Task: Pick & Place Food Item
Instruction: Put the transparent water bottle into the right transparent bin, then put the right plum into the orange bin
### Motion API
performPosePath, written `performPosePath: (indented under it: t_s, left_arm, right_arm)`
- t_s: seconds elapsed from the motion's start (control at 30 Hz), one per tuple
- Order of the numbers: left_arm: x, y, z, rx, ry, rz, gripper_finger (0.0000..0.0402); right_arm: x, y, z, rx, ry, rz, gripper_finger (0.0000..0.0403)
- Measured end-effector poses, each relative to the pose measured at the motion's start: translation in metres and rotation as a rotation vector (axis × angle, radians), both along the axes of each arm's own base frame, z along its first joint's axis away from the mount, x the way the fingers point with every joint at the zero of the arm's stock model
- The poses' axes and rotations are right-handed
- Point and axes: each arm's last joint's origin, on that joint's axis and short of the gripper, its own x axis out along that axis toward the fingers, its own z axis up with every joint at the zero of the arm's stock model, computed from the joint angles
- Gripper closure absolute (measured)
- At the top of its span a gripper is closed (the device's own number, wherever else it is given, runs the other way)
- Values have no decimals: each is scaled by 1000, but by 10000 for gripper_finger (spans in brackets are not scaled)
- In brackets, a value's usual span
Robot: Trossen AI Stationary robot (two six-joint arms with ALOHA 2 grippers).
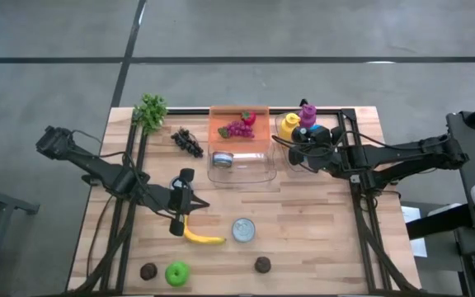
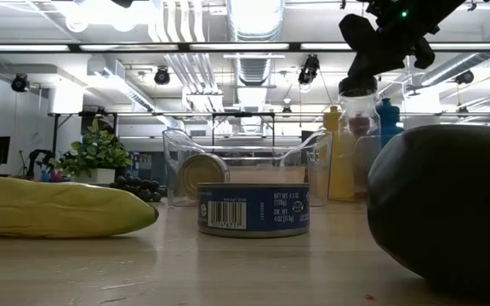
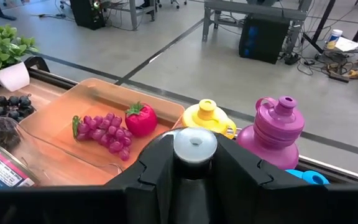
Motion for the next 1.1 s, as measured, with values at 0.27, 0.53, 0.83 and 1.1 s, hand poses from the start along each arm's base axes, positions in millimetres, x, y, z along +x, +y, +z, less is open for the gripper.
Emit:
performPosePath:
  t_s: [0.27,0.53,0.83,1.1]
  left_arm:
    - [0,0,0,0,0,0,394]
    - [0,0,0,0,0,0,394]
    - [0,0,0,0,0,0,393]
    - [0,0,0,0,0,0,393]
  right_arm:
    - [0,0,0,-1,-2,-1,263]
    - [0,0,0,0,-7,0,230]
    - [0,0,1,1,-9,0,198]
    - [0,0,1,2,-11,0,175]
